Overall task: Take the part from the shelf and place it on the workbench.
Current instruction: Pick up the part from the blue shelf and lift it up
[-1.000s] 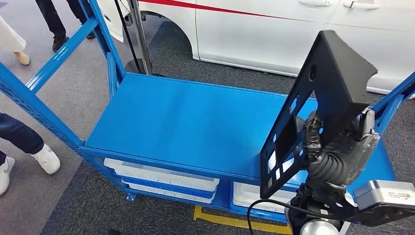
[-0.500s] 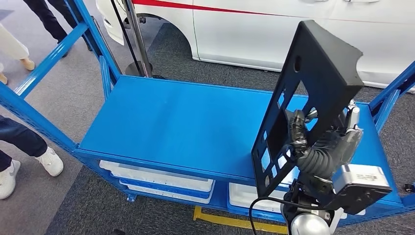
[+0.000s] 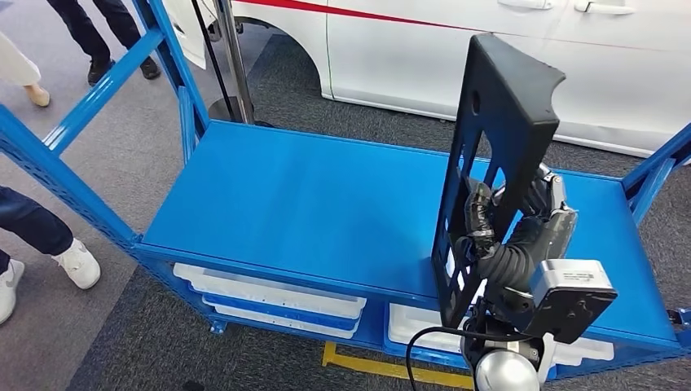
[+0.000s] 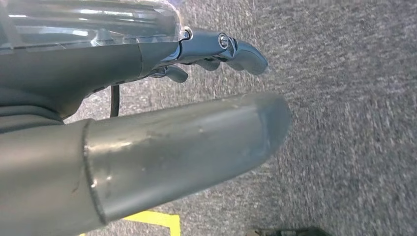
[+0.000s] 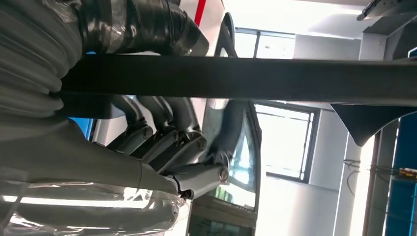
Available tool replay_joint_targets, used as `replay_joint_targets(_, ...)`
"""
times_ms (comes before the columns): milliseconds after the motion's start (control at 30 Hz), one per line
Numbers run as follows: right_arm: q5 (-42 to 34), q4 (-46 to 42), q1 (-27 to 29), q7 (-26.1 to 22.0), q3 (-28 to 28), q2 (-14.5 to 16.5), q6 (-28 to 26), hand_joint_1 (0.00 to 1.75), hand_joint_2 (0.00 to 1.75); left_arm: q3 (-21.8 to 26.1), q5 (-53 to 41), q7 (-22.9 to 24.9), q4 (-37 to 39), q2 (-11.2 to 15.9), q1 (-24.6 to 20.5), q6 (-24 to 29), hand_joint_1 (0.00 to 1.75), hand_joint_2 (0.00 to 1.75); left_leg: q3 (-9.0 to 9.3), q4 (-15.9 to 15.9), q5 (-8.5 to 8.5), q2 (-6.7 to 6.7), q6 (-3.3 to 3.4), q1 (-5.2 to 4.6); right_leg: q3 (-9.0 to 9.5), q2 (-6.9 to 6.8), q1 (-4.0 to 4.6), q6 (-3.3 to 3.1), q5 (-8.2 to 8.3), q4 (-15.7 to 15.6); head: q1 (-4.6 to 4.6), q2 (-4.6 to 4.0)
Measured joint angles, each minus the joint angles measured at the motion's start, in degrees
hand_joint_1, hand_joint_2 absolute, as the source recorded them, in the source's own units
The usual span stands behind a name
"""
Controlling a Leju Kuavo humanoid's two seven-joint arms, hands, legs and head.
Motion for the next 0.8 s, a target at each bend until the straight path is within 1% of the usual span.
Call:
replay_joint_targets(33,-0.1,0.0,0.0,0.0,0.0,0.0,0.0,1.75,1.75,0.0,0.0,0.1,0.0,0.0,0.0,0.0,0.0,0.0,0.0,0.0,-0.03,0.03,0.04,-0.04,-1.47,-0.01,-0.03,0.07,-0.85,3.0,0.0,0.0)
replay_joint_targets(67,-0.2,0.1,0.1,0.0,0.0,0.0,0.0,1.75,1.75,0.0,-0.1,0.1,0.0,0.0,0.1,-0.1,0.0,0.0,0.03,0.1,-0.07,0.05,0.06,-0.08,-2.1,-0.01,-0.03,0.07,-0.57,4.1,0.0,0.0)
replay_joint_targets(100,-0.4,0.1,0.1,-0.1,0.0,0.0,0.0,1.75,1.75,0.0,-0.1,0.2,0.0,0.0,0.1,-0.1,0.0,0.0,0.11,0.1,-0.14,0.02,0.06,-0.1,-1.59,-0.02,-0.03,-0.03,0.84,2.8,0.0,0.0)
replay_joint_targets(133,-0.5,0.1,0.1,-0.1,0.0,0.0,0.0,1.75,1.75,0.0,-0.2,0.2,0.0,0.0,0.0,-0.1,0.0,0.0,0.24,0.2,-0.24,-0.01,0.01,-0.12,-0.06,-0.01,-0.02,-0.23,3.0,-0.4,0.0,0.0)
replay_joint_targets(167,-0.6,0.1,0.1,-0.2,0.0,0.0,0.0,1.75,1.75,0.0,-0.2,0.2,0.0,0.0,0.0,-0.1,0.0,0.0,0.35,0.3,-0.36,-0.05,-0.08,-0.14,1.87,-0.01,0.05,-0.51,4.92,-4.5,0.0,0.0)
replay_joint_targets(200,-0.6,0.1,0.0,-0.3,0.0,0.0,0.0,1.75,1.75,0.0,-0.3,0.2,0.0,0.0,0.0,-0.1,0.0,0.0,0.37,0.4,-0.5,-0.07,-0.24,-0.24,3.56,-0.01,0.19,-0.76,6.26,-8.1,0.0,0.0)
replay_joint_targets(233,-0.6,0.1,0.0,-0.3,0.0,0.0,0.0,1.75,1.75,0.0,-0.3,0.3,0.0,0.0,0.0,-0.1,0.0,0.0,0.32,0.5,-0.58,-0.09,-0.44,-0.33,4.62,0.0,0.32,-0.95,6.9,-10.5,-0.02,0.0)
replay_joint_targets(267,-0.6,0.1,0.0,-0.4,0.0,0.0,0.0,1.75,1.75,0.0,-0.3,0.3,0.0,0.0,0.0,-0.1,0.0,0.0,0.24,0.5,-0.63,-0.07,-0.66,-0.4,5.0,0.04,0.47,-1.06,6.88,-11.6,-0.02,0.0)
replay_joint_targets(300,-0.6,0.1,0.0,-0.5,0.0,0.0,0.0,1.75,1.75,0.0,-0.3,0.3,0.0,0.0,0.0,-0.2,0.0,0.0,0.19,0.5,-0.63,-0.05,-0.93,-0.47,5.01,0.08,0.56,-1.15,6.89,-11.8,-0.03,0.0)
replay_joint_targets(367,-0.7,0.0,0.0,-0.6,-0.1,0.0,0.0,1.75,1.75,0.0,-0.3,0.3,0.0,0.1,0.0,-0.2,0.0,0.0,0.13,0.8,-1.06,-0.02,-1.48,-0.42,5.15,0.1,0.26,-1.61,7.12,-12.2,-0.02,0.0)
replay_joint_targets(400,-0.7,0.0,0.0,-0.6,-0.1,0.0,0.0,1.75,1.75,0.0,-0.3,0.3,0.0,0.1,0.0,-0.3,0.0,0.0,-0.29,1.9,-1.92,-0.01,-1.77,-0.38,5.28,0.04,0.08,-1.94,7.27,-12.5,-0.03,0.0)
replay_joint_targets(433,-0.9,0.0,0.0,-0.6,-0.1,0.0,0.0,1.75,1.75,0.0,-0.3,0.3,0.0,0.1,0.0,-0.3,0.0,0.0,-1.23,4.1,-3.37,-0.01,-2.04,-0.3,5.36,-0.02,-0.09,-2.21,7.39,-12.7,-0.03,0.0)
replay_joint_targets(500,-1.2,0.0,0.1,-0.7,-0.1,0.0,0.1,1.75,1.75,0.0,-0.3,0.3,0.0,0.1,0.0,-0.4,0.0,0.0,-4.5,11.3,-7.05,0.01,-2.56,-0.14,5.28,-0.1,-0.08,-2.48,7.43,-12.7,-0.04,0.0)
replay_joint_targets(533,-1.4,0.0,0.1,-0.7,-0.1,0.0,0.1,1.75,1.75,0.0,-0.3,0.4,0.0,0.2,0.1,-0.4,0.0,0.0,-6.04,14.6,-8.2,0.01,-2.77,-0.09,5.2,-0.1,-0.08,-2.51,7.41,-12.6,-0.04,0.0)
replay_joint_targets(567,-1.6,0.0,0.1,-0.8,-0.1,0.0,0.2,1.75,1.75,0.0,-0.4,0.4,0.0,0.3,0.1,-0.4,0.0,0.0,-6.85,16.3,-8.33,0.01,-2.9,-0.06,5.18,-0.09,-0.08,-2.53,7.39,-12.5,-0.04,0.0)
replay_joint_targets(600,-1.8,0.0,0.2,-0.8,-0.1,0.0,0.2,1.75,1.75,0.0,-0.4,0.5,0.0,0.3,0.2,-0.4,0.0,0.0,-6.61,15.8,-7.33,0.02,-2.96,-0.02,5.19,-0.07,-0.08,-2.53,7.35,-12.4,-0.04,0.0)
replay_joint_targets(633,-2.1,-0.1,0.2,-0.9,-0.1,0.0,0.3,1.75,1.75,0.0,-0.4,0.5,0.0,0.3,0.2,-0.4,0.0,0.0,-5.32,13.1,-5.42,0.03,-2.95,0.03,5.25,-0.04,-0.09,-2.48,7.29,-12.4,-0.04,0.0)
replay_joint_targets(667,-2.3,-0.2,0.3,-1.0,-0.2,0.0,0.4,1.75,1.75,0.0,-0.4,0.6,0.0,0.4,0.2,-0.4,0.0,0.0,-3.41,9.1,-3.32,0.03,-2.87,0.07,5.29,0.0,-0.1,-2.37,7.2,-12.2,-0.04,0.0)
replay_joint_targets(700,-2.7,-0.2,0.3,-1.2,-0.2,0.0,0.4,1.75,1.75,0.0,-0.4,0.6,0.0,0.4,0.1,-0.4,0.0,0.0,-1.64,5.4,-1.96,0.03,-2.73,0.05,5.26,0.02,-0.01,-2.18,7.11,-12.1,-0.04,0.0)
replay_joint_targets(733,-3.2,-0.4,0.3,-1.5,-0.2,0.0,0.5,1.75,1.75,0.0,-0.5,0.6,0.0,0.5,0.0,-0.4,0.0,0.0,-0.35,2.6,-1.12,-0.01,-2.46,-0.04,5.14,0.05,0.09,-1.93,7.05,-11.9,-0.04,0.0)
replay_joint_targets(767,-3.9,-0.6,0.4,-1.8,-0.2,0.0,0.6,1.75,1.75,0.0,-0.5,0.6,0.0,0.5,0.0,-0.4,0.0,0.0,0.23,1.2,-0.93,-0.06,-2.19,-0.14,4.99,0.06,0.17,-1.66,7.06,-11.8,-0.03,0.0)
replay_joint_targets(800,-4.8,-1.0,0.4,-2.3,-0.2,-0.1,0.7,1.75,1.75,0.0,-0.5,0.6,0.0,0.5,0.0,-0.4,0.0,0.0,0.28,0.8,-1.07,-0.12,-1.89,-0.26,4.85,0.05,0.25,-1.38,7.15,-11.8,-0.03,0.0)
